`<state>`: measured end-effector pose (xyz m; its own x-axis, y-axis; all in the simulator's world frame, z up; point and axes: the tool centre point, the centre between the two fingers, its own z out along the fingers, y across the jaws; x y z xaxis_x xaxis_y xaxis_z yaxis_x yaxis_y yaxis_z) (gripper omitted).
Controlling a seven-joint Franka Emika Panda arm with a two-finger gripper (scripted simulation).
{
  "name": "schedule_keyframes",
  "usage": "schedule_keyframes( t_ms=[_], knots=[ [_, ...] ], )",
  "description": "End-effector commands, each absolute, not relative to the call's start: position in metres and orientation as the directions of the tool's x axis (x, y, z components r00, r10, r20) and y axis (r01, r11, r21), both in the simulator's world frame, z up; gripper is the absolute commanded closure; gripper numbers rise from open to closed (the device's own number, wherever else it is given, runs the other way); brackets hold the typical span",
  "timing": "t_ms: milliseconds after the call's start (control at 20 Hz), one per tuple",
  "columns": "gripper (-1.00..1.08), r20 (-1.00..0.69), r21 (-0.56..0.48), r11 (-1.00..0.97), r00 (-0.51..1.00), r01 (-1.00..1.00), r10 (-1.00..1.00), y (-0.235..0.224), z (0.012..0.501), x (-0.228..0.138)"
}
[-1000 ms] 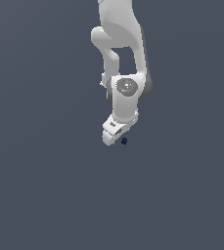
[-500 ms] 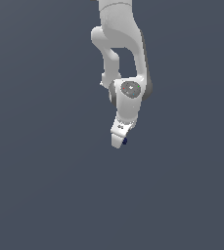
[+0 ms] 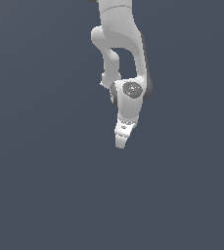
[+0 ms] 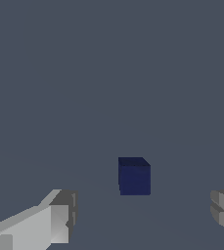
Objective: Pick up the object and move it to a goal position.
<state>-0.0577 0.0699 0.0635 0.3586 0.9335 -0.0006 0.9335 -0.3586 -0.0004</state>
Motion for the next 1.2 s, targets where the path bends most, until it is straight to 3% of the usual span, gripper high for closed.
schedule_keyframes(
  t_ms=[0, 900, 950, 1150],
  knots=[
    [-0.92, -0.001, 0.0, -0.358, 0.358, 0.934, 0.934, 0.07, 0.064, -0.058],
    [-0.92, -0.001, 0.0, -0.353, 0.353, 0.936, 0.936, 0.07, 0.013, -0.058],
    [1.08, -0.001, 0.0, -0.353, 0.353, 0.936, 0.936, 0.07, 0.013, -0.058],
    [1.08, -0.001, 0.0, -0.353, 0.353, 0.936, 0.936, 0.07, 0.013, -0.058]
  ],
)
